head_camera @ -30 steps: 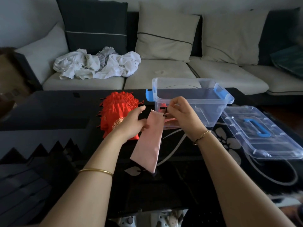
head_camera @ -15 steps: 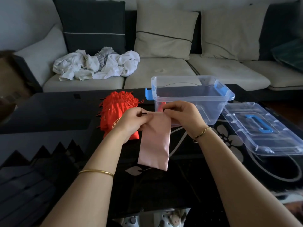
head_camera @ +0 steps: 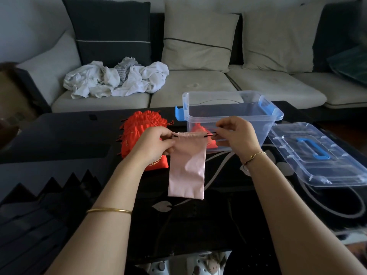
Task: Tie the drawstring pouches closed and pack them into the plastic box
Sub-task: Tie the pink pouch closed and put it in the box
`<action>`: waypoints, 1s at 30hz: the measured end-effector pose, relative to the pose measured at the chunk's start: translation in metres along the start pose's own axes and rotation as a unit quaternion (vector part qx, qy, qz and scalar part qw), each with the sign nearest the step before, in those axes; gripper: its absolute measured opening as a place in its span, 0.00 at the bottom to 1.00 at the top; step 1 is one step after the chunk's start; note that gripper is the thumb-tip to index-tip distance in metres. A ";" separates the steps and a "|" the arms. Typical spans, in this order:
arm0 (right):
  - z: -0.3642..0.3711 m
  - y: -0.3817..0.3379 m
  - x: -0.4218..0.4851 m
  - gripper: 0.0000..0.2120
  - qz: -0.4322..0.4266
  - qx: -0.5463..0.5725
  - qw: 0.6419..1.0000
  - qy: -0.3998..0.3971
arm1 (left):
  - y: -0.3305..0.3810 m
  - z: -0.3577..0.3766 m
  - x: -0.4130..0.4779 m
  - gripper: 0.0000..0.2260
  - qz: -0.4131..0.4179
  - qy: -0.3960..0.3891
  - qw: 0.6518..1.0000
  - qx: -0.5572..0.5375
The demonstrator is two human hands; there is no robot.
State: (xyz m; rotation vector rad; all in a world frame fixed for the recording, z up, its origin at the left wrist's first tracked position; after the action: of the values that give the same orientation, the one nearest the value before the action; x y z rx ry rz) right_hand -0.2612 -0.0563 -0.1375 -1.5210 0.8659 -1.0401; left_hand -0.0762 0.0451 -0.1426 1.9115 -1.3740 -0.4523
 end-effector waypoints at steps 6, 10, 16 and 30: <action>-0.015 0.003 0.002 0.06 -0.040 -0.153 0.986 0.053 | -0.001 -0.015 -0.004 0.03 0.007 0.045 0.994 0.102; -0.021 0.008 0.002 0.13 -0.010 -0.190 0.979 0.069 | -0.007 -0.023 -0.006 0.03 -0.012 0.001 0.994 0.106; -0.034 0.016 -0.001 0.15 0.119 0.000 0.980 0.161 | -0.001 -0.038 -0.007 0.10 -0.012 0.068 0.995 0.076; -0.002 0.012 0.000 0.13 0.239 0.487 0.829 0.137 | 0.047 0.017 0.002 0.06 -0.033 -0.051 0.893 -0.445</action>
State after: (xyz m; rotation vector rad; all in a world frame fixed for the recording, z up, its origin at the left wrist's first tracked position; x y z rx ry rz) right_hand -0.2634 -0.0597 -0.1492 -0.2680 0.6694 -1.0704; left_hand -0.1185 0.0297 -0.1197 1.1717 -0.9027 -1.0208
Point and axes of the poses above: each hand's wrist, its own x-axis towards the middle knuckle, its own z-axis out of the palm, y = z × x, the point moved 2 cm from there along x, towards the middle knuckle, and after that the axes turned 6 degrees about x, right-handed, at the moved point
